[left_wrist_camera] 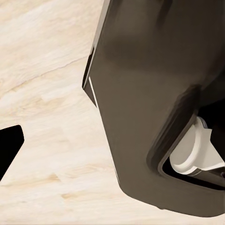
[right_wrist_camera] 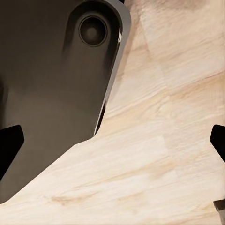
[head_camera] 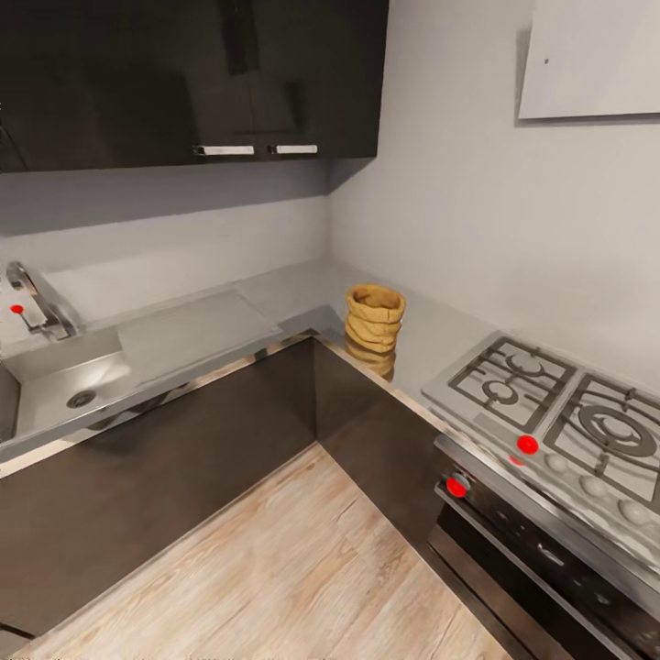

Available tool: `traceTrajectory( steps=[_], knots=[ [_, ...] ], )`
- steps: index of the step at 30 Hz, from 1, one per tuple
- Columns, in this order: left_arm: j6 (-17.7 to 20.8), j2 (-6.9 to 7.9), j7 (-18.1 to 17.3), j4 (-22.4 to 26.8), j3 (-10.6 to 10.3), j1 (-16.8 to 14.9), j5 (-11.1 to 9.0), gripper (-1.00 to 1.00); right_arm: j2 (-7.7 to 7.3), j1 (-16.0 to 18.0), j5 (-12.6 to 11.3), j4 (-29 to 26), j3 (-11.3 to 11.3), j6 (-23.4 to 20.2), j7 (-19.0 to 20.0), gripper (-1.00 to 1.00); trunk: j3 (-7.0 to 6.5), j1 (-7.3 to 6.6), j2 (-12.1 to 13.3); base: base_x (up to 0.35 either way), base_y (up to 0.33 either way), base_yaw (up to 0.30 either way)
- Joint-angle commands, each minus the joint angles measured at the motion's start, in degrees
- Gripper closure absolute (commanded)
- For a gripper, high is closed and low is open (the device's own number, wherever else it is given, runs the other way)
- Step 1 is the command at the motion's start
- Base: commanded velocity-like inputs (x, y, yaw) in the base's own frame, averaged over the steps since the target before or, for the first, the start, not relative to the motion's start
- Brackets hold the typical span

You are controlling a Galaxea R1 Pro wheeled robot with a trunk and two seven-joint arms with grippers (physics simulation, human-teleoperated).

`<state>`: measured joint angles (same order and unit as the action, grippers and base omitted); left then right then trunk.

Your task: In the kitchen, take the popcorn bag from the countertop, put it into the microwave, and heat it until the popcorn is cooked so the cooked popcorn ends up inside the bag.

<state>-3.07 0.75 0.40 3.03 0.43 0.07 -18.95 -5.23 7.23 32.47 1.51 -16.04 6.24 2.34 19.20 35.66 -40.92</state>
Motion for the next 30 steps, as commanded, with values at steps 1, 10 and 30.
traceTrajectory(
  steps=[1, 10, 30],
  knots=[
    [-0.09, -0.02, 0.04, 0.05, 0.01, -0.01, -0.19, -1.00, -0.04, 0.07, 0.30, 0.16, -0.48, 0.33, 0.12, -1.00, 0.06, 0.01, -0.05, 0.000, 0.000, 0.018],
    [-0.09, -0.02, 0.04, 0.05, 0.01, -0.01, -0.21, -1.00, -0.04, 0.07, 0.31, 0.16, -0.48, 0.51, 0.05, -1.00, 0.07, 0.01, -0.05, 0.000, 0.000, 0.002],
    [0.08, -0.91, -0.49, -0.29, 0.56, 0.00, -0.82, -1.00, -0.07, 0.07, 0.31, 0.16, -0.48, 0.35, 0.12, -1.00, -0.65, -0.87, 1.55, 0.000, 0.000, 0.000]
  ],
)
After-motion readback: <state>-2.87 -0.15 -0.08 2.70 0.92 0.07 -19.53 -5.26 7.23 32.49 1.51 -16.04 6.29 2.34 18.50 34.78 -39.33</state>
